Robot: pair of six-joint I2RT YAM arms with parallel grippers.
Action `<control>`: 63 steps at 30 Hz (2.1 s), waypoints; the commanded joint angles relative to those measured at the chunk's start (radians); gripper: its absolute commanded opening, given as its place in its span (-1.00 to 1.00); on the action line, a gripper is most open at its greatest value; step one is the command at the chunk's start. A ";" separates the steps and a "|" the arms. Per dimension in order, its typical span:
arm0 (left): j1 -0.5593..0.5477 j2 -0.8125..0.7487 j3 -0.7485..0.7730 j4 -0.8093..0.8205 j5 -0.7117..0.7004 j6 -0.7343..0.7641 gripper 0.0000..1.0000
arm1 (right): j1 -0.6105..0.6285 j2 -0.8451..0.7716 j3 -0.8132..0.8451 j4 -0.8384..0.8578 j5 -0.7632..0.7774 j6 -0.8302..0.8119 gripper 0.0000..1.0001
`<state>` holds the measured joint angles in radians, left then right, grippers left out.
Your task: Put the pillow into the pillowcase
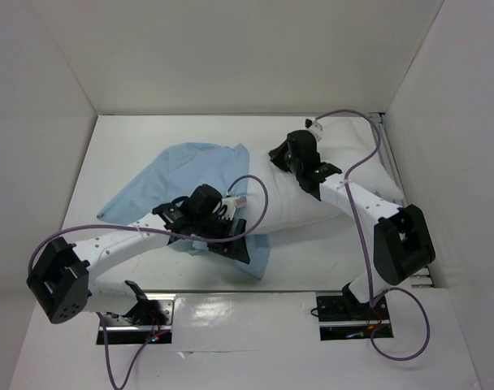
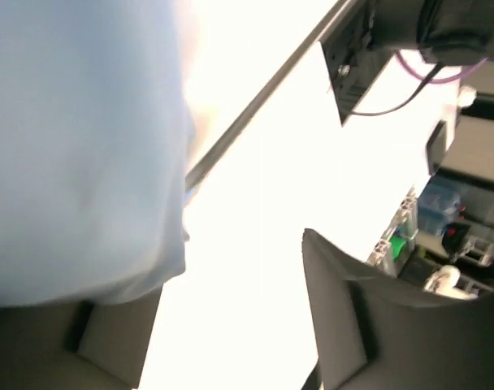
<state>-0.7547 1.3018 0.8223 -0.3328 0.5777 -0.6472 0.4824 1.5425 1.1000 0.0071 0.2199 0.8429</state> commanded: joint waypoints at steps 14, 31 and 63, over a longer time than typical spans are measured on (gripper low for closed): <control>0.135 -0.056 0.570 -0.279 0.150 0.196 -0.80 | 0.070 -0.096 -0.077 0.090 -0.128 0.019 -1.00; 0.244 0.695 1.324 -0.782 -0.894 0.107 0.55 | 0.191 -0.166 -0.107 -0.012 -0.091 -0.067 -1.00; 0.227 0.702 1.508 -0.505 -0.207 0.112 -1.00 | 0.243 -0.304 0.120 -0.117 0.094 -0.180 -1.00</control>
<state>-0.5465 1.9747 2.2986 -0.9298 0.2974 -0.5041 0.6945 1.3178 1.1542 -0.1970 0.2886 0.6586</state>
